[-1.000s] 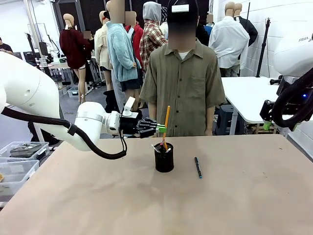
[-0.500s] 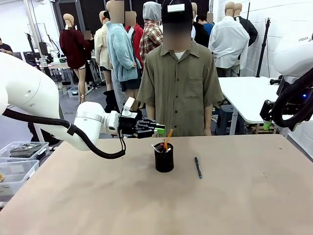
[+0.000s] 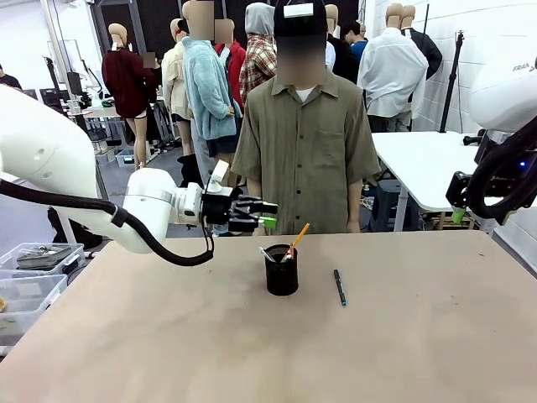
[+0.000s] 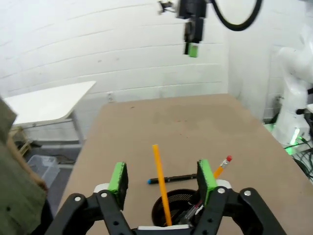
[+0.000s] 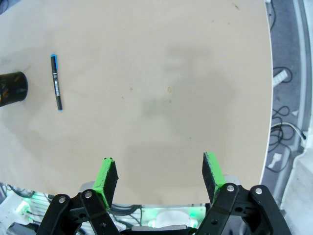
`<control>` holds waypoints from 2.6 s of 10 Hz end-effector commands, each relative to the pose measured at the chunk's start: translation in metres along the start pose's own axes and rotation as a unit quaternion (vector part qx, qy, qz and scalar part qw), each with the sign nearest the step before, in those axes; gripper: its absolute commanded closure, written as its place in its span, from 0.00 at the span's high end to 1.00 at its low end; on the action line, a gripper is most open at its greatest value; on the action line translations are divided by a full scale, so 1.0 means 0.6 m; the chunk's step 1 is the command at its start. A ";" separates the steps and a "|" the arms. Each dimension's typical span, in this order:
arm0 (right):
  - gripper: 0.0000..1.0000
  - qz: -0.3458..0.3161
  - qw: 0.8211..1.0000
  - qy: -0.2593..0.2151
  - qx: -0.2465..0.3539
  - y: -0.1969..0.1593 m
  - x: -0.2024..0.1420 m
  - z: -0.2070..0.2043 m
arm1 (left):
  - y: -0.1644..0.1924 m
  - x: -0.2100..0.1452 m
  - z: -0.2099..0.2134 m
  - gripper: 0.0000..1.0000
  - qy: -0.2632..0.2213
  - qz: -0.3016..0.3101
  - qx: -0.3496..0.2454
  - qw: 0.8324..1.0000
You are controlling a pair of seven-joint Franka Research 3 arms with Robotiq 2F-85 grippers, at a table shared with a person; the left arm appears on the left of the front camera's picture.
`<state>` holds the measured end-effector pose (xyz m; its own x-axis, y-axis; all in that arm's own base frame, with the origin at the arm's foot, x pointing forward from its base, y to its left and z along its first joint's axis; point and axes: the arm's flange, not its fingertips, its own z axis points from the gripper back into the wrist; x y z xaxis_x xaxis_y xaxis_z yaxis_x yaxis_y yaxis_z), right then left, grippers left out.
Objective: Place the pens into the pen holder.
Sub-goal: Pick up a writing instrument from the table and place it into the Pen holder.
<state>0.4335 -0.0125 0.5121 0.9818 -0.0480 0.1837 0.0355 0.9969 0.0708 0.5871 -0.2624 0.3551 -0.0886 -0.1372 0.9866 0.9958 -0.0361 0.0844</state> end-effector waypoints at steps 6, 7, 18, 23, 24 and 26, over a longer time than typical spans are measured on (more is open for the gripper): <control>0.86 -0.001 1.000 -0.007 -0.018 0.000 -0.003 -0.005 | -0.166 0.181 0.161 0.77 0.259 0.169 0.342 0.887; 0.86 -0.001 1.000 -0.007 -0.018 0.000 -0.003 -0.005 | -0.181 0.202 0.174 0.77 0.280 0.193 0.375 0.862; 0.86 -0.001 1.000 -0.007 -0.018 0.000 -0.003 -0.005 | -0.267 0.217 0.262 0.77 0.408 0.396 0.428 0.703; 0.86 -0.001 1.000 -0.007 -0.018 0.000 -0.003 -0.005 | -0.269 0.234 0.258 0.77 0.411 0.395 0.422 0.705; 0.86 -0.001 1.000 -0.007 -0.018 0.000 -0.003 -0.005 | -0.269 0.234 0.258 0.77 0.411 0.395 0.422 0.705; 0.86 -0.001 1.000 -0.007 -0.018 0.000 -0.003 -0.005 | -0.269 0.234 0.258 0.77 0.411 0.395 0.422 0.705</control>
<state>0.4334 -0.0128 0.5121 0.9817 -0.0483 0.1843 0.0356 0.9968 0.0718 0.4173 -0.1236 0.4996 0.8626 -0.3283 0.3849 0.3794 0.9231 -0.0631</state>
